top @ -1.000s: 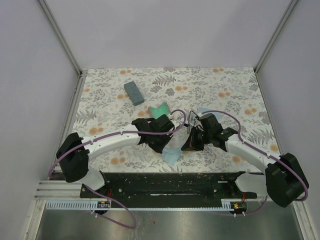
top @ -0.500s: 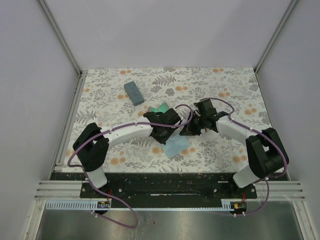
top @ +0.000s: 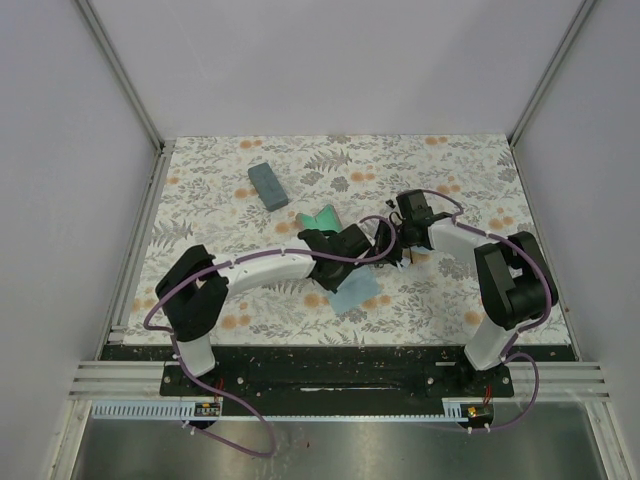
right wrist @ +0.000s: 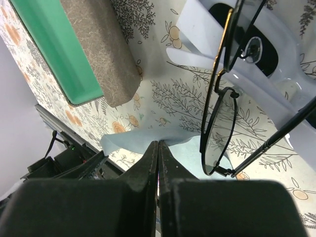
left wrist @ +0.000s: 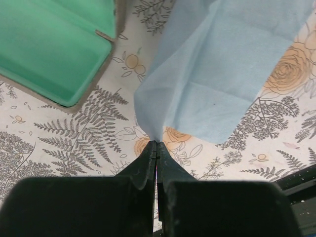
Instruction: Organize the sunglasses
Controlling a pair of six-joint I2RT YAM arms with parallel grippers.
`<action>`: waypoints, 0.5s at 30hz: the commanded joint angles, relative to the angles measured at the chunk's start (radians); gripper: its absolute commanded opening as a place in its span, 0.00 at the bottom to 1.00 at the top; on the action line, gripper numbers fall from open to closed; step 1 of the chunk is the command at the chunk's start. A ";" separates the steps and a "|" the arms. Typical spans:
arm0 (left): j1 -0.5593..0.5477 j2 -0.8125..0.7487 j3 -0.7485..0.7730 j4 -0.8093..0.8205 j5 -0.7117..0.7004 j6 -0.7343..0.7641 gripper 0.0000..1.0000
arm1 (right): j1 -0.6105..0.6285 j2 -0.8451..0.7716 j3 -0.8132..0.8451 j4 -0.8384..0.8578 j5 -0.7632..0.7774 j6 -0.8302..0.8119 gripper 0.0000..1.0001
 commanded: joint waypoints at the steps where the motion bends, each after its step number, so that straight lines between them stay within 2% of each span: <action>1: -0.036 -0.017 0.039 0.020 -0.027 0.011 0.00 | -0.012 -0.008 0.011 -0.001 -0.045 -0.052 0.00; 15: -0.082 0.003 0.004 0.020 -0.037 0.011 0.00 | -0.026 -0.071 -0.048 -0.076 -0.015 -0.104 0.00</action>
